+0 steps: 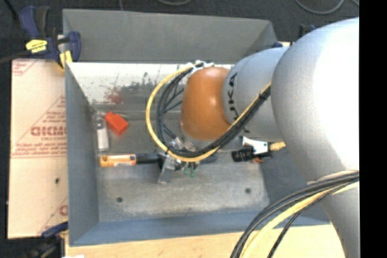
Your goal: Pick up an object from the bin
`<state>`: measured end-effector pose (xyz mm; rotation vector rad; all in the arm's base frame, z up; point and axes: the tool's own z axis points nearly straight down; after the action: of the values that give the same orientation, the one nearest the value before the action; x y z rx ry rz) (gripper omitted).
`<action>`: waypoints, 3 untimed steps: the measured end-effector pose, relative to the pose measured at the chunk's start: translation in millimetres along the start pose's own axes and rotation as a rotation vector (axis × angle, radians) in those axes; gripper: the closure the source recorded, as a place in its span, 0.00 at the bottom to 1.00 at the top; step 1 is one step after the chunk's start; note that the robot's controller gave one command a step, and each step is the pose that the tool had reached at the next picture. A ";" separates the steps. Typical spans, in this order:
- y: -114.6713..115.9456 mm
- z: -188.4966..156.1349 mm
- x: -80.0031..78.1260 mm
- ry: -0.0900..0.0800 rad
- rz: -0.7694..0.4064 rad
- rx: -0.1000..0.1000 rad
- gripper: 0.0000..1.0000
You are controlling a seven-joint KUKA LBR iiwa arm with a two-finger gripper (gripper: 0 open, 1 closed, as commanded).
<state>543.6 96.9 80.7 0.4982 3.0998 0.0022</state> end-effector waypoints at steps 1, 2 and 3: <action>-10.4 -46.3 1.9 -0.001 0.025 0.000 1.00; -10.3 -46.3 1.9 -0.001 0.025 0.000 1.00; -8.8 -78.7 5.8 0.009 0.027 0.005 1.00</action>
Offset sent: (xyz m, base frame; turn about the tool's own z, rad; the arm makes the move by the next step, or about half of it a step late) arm 0.0000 0.0000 0.0000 0.0000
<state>535.1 90.4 159.4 0.5411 3.1025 -0.0037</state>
